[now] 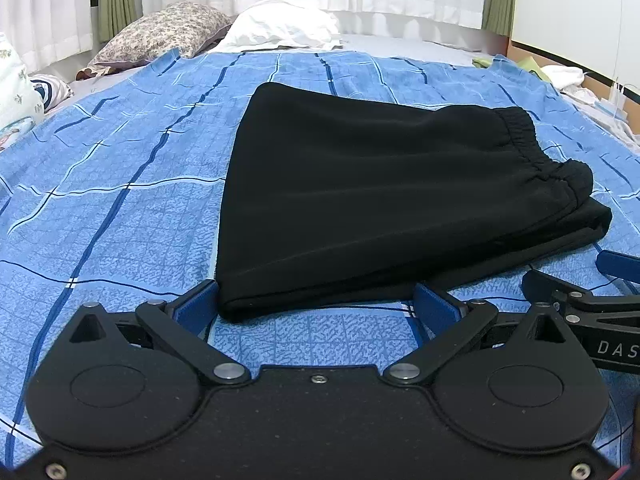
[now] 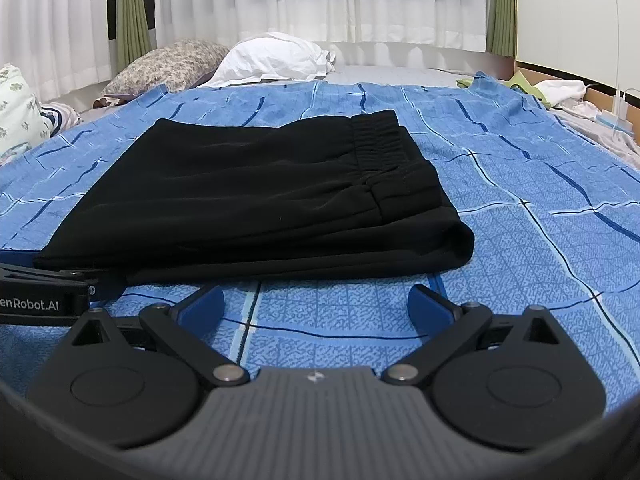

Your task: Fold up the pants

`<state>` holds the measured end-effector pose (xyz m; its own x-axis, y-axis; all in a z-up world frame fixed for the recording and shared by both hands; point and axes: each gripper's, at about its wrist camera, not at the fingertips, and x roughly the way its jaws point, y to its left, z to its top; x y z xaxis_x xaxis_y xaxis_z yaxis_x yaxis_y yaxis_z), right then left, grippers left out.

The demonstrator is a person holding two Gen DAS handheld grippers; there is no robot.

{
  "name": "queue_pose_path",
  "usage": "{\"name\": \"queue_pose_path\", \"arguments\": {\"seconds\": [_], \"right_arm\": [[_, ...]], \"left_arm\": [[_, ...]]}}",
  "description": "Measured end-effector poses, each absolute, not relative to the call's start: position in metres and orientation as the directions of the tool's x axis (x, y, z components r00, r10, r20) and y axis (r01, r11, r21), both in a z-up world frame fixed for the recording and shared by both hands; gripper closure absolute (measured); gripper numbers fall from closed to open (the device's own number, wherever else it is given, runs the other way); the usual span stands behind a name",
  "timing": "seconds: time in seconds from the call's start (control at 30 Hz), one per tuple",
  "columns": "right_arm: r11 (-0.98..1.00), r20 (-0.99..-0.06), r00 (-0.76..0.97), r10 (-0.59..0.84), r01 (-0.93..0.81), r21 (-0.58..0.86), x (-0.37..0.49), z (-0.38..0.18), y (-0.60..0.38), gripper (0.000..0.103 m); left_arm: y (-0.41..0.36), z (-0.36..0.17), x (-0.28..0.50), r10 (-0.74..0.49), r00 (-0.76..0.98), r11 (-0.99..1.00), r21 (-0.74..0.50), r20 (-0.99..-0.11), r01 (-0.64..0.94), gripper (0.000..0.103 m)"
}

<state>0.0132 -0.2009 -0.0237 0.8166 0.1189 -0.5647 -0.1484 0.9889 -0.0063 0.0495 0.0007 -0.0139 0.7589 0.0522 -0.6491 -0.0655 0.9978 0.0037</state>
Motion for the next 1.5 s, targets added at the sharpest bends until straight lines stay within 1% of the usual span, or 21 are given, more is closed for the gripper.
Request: {"name": "queue_pose_path", "arguments": {"seconds": [1.5], "right_arm": [[0.989, -0.569, 0.815, 0.11, -0.148, -0.02, 0.013, -0.0242, -0.2011, 0.0]], "left_arm": [[0.0028, -0.015, 0.0484, 0.045, 0.764, 0.998, -0.008, -0.644, -0.065, 0.0]]}}
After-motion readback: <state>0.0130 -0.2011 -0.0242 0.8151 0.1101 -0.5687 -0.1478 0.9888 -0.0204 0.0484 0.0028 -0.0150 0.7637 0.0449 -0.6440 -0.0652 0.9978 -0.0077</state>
